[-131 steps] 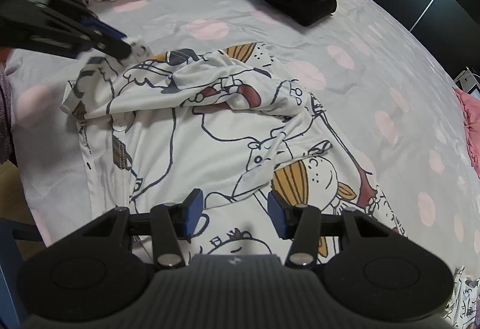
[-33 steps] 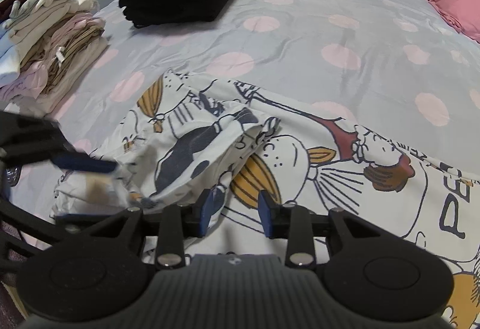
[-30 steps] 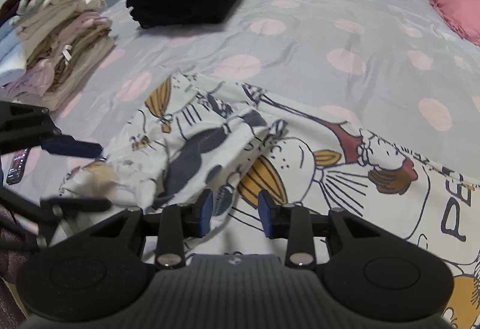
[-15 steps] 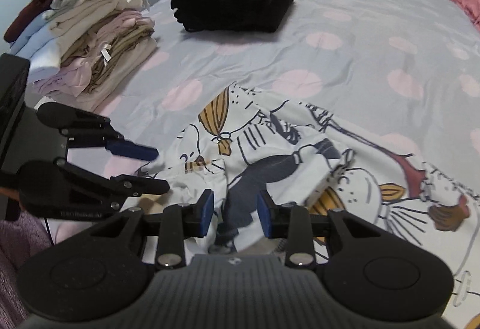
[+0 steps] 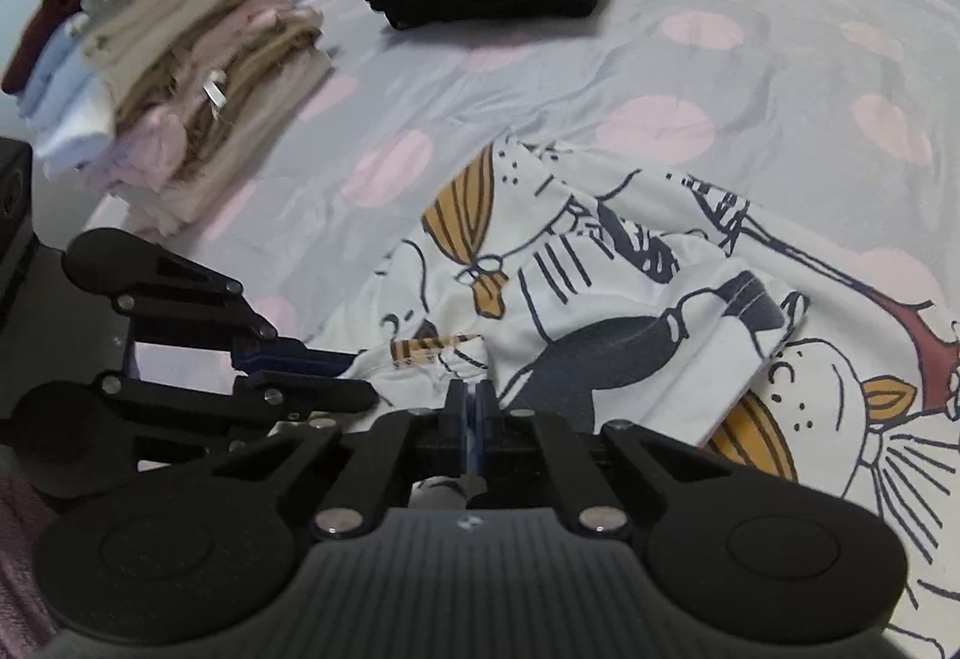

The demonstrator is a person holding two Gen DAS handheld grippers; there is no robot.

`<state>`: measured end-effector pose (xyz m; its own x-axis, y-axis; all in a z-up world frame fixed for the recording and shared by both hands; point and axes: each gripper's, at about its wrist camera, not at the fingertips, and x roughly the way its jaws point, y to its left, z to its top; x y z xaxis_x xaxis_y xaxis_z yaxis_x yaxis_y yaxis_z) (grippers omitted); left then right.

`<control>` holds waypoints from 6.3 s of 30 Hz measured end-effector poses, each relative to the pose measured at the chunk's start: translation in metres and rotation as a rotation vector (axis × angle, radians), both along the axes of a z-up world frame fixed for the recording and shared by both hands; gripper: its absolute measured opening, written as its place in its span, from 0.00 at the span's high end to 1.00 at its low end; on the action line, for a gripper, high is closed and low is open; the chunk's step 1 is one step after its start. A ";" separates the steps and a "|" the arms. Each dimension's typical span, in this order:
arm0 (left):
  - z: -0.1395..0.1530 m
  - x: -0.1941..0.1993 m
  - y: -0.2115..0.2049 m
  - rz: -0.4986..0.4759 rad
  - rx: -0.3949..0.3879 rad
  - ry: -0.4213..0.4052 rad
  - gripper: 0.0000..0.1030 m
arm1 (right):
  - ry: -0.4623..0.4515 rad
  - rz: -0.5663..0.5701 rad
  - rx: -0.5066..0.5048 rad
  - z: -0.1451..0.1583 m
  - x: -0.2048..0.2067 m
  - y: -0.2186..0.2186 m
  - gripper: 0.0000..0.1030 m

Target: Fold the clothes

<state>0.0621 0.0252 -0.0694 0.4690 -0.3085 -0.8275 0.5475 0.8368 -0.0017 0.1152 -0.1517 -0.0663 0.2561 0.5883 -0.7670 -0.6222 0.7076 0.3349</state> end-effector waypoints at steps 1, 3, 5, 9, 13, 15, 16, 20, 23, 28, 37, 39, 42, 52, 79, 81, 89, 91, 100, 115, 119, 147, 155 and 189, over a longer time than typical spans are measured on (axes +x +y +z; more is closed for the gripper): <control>0.003 -0.004 0.000 -0.004 -0.003 -0.005 0.98 | -0.006 0.004 0.010 0.004 -0.003 -0.003 0.98; 0.009 -0.011 0.001 -0.013 -0.008 -0.015 0.98 | -0.016 0.016 0.027 0.013 -0.011 -0.009 0.98; 0.016 -0.023 0.000 -0.031 -0.010 -0.028 0.98 | -0.037 0.039 0.031 0.021 -0.024 -0.015 0.98; 0.026 -0.049 -0.004 -0.079 0.006 -0.053 0.98 | -0.075 0.090 0.021 0.033 -0.050 -0.023 0.98; 0.025 -0.078 -0.009 -0.149 0.038 -0.048 0.98 | -0.094 0.168 -0.003 0.039 -0.076 -0.027 0.99; 0.022 -0.090 -0.011 -0.169 0.041 -0.044 0.98 | -0.098 0.209 -0.034 0.038 -0.088 -0.026 0.99; 0.020 -0.097 -0.013 -0.178 0.043 -0.039 0.98 | -0.096 0.227 -0.056 0.036 -0.094 -0.025 0.99; 0.004 -0.117 -0.027 -0.231 0.084 -0.040 0.98 | -0.091 0.283 -0.149 0.023 -0.110 -0.022 0.98; -0.002 -0.127 -0.037 -0.276 0.123 -0.042 0.97 | -0.072 0.283 -0.213 0.014 -0.114 -0.025 0.97; 0.003 -0.142 -0.045 -0.295 0.107 -0.087 0.91 | -0.062 0.276 -0.208 0.019 -0.124 -0.036 0.91; -0.012 -0.147 -0.079 -0.233 0.113 -0.136 0.60 | -0.059 0.175 -0.288 0.012 -0.133 -0.042 0.57; -0.020 -0.148 -0.087 -0.217 0.144 -0.143 0.58 | -0.065 0.149 -0.300 0.012 -0.129 -0.045 0.56; -0.035 -0.148 -0.095 -0.212 0.202 -0.153 0.58 | -0.081 0.128 -0.314 0.013 -0.125 -0.047 0.53; -0.026 -0.119 -0.070 -0.110 0.105 -0.081 0.95 | -0.079 0.127 -0.332 0.007 -0.121 -0.047 0.50; 0.007 -0.100 -0.021 0.094 -0.196 -0.021 0.85 | -0.201 0.209 -0.158 0.011 -0.118 -0.019 0.79; 0.007 -0.108 -0.030 0.054 -0.134 -0.072 0.59 | -0.205 0.214 -0.159 0.013 -0.117 -0.019 0.79; -0.002 -0.113 -0.056 -0.015 0.009 -0.167 0.52 | -0.211 0.235 -0.177 0.015 -0.118 -0.021 0.79; -0.003 -0.109 -0.058 -0.012 0.011 -0.178 0.52 | -0.217 0.234 -0.178 0.018 -0.118 -0.022 0.79; -0.011 -0.100 -0.062 -0.030 -0.001 -0.171 0.93 | -0.221 0.207 -0.163 0.025 -0.112 -0.030 0.78; 0.018 -0.090 -0.035 0.058 -0.168 -0.169 0.93 | 0.045 -0.176 -0.054 0.028 0.016 -0.078 0.55; 0.017 -0.089 -0.038 0.043 -0.169 -0.158 0.93 | 0.075 -0.243 -0.034 0.017 0.049 -0.078 0.55; 0.009 -0.086 -0.043 0.008 -0.216 -0.067 0.94 | 0.068 -0.333 -0.029 0.018 0.096 -0.092 0.65; 0.020 -0.075 -0.018 0.118 -0.271 -0.084 0.94 | 0.122 -0.327 -0.011 -0.002 0.093 -0.088 0.64; 0.068 -0.062 -0.126 0.028 -0.469 -0.162 0.94 | -0.161 -0.414 -0.025 0.093 0.105 -0.115 0.90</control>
